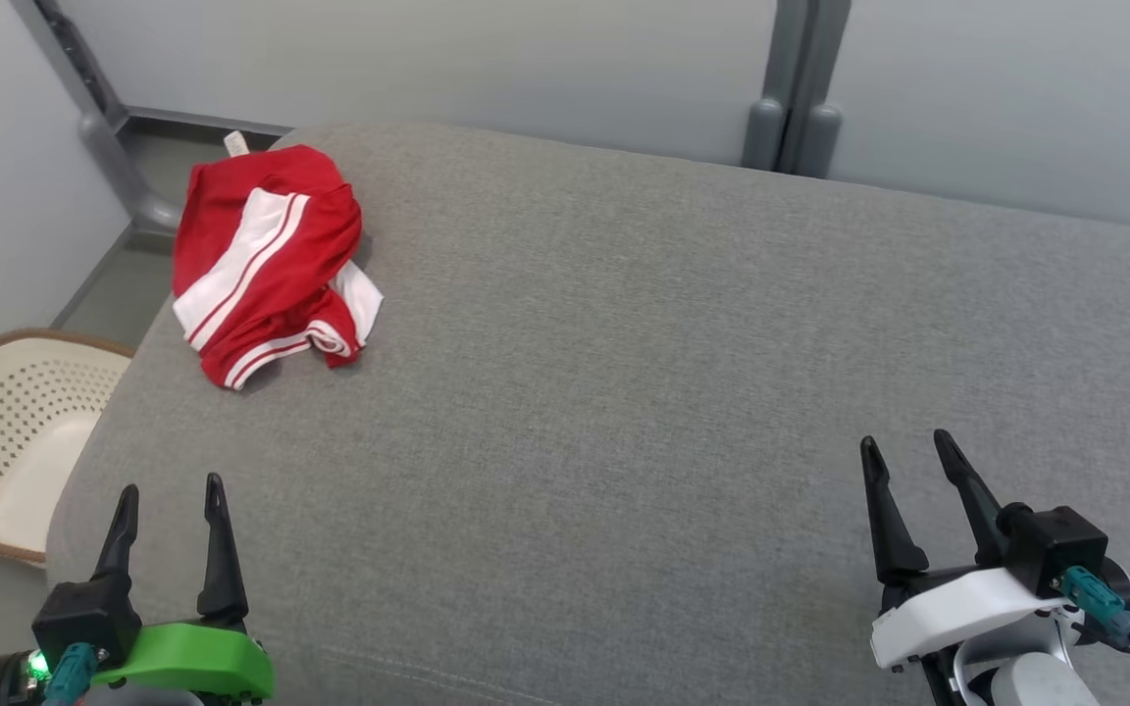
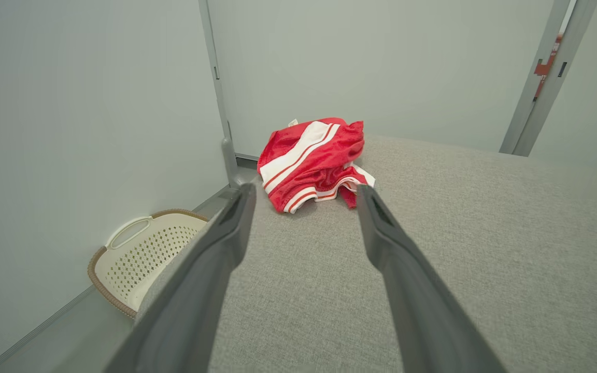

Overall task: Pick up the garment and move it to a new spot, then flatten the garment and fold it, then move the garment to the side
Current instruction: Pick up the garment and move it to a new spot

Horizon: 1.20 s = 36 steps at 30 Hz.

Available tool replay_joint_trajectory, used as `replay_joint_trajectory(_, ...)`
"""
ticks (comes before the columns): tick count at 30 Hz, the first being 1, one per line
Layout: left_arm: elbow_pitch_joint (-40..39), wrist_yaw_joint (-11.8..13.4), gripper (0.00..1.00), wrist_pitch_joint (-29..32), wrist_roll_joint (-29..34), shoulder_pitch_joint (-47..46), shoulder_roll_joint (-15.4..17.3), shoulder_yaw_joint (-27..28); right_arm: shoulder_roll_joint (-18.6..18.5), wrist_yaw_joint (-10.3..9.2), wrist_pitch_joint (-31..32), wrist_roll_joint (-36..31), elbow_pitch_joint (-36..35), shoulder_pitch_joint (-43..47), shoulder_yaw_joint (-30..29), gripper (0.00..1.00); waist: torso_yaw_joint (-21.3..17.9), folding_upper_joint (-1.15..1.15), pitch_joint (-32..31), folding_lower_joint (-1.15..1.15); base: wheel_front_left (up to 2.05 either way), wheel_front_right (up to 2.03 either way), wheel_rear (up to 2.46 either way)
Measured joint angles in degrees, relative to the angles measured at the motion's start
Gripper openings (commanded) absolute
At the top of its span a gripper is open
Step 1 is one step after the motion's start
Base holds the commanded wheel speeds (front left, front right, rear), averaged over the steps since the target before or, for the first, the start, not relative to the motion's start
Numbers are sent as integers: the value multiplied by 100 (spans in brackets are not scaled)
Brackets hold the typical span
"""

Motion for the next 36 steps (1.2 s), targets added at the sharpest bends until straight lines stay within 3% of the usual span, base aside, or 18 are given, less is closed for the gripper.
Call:
replay_joint_trajectory(10,-68,85,100,-1,-55,58,69,75,40,0,0,33,83,-31,118,100,735,0,3,0,0,0,0)
replay_joint_trajectory(16,-98,124,100,-7,-99,126,92,133,35,0,0,31,101,-81,142,100,956,0,23,0,0,0,0)
replay_joint_trajectory(27,-62,169,100,-49,-172,56,71,141,-32,0,60,34,78,-166,226,100,898,0,167,0,0,0,0)
replay_joint_trajectory(36,94,27,100,-59,-258,-1001,210,308,-292,0,307,-145,-294,-478,47,100,556,0,581,0,0,0,0)
